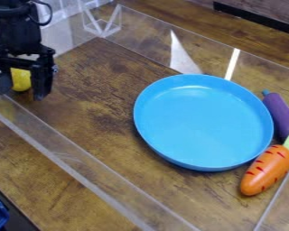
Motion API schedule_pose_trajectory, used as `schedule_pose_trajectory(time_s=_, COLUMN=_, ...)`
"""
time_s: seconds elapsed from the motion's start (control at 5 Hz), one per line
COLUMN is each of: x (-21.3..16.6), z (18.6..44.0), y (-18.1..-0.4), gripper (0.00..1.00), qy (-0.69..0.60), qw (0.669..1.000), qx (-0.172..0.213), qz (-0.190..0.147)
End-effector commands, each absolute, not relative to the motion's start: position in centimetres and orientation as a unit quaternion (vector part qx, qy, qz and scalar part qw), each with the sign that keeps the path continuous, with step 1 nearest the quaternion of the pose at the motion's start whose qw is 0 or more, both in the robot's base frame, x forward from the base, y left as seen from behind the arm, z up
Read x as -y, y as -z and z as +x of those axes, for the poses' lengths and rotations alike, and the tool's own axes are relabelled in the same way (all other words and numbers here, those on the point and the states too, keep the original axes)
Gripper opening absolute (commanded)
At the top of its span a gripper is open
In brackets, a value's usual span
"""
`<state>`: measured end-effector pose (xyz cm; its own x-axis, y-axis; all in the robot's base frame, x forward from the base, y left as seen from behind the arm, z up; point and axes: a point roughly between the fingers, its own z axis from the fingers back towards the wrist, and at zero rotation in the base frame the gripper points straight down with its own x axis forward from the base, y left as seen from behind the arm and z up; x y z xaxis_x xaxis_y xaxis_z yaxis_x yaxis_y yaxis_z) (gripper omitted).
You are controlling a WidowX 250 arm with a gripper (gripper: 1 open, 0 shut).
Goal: Put the lemon on the blue tray
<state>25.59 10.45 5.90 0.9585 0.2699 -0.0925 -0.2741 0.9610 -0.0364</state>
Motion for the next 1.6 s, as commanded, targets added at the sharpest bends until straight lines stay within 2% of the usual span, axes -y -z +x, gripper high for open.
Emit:
schedule_pose_trajectory(time_s=0.0, x=-9.1, z=26.2, y=-6.7, gripper=1.0, qy=-0.145, qw=0.989, qx=-0.016, qz=-0.03)
schedule_pose_trajectory(time_s=0.4, x=-10.0, z=26.8, y=-7.7, gripper=1.0, qy=-0.216, qw=0.975, qx=-0.002, qz=-0.049)
schedule_pose_trajectory(time_s=1.0, x=-12.7, z=27.7, y=-5.1, gripper=1.0, qy=-0.146, qw=0.986, qx=0.004, qz=-0.084)
schedule_pose_trajectory(time_s=1.4, x=-10.6, z=28.4, y=-4.8, gripper=1.0, qy=-0.118, qw=0.99, qx=0.004, qz=-0.08)
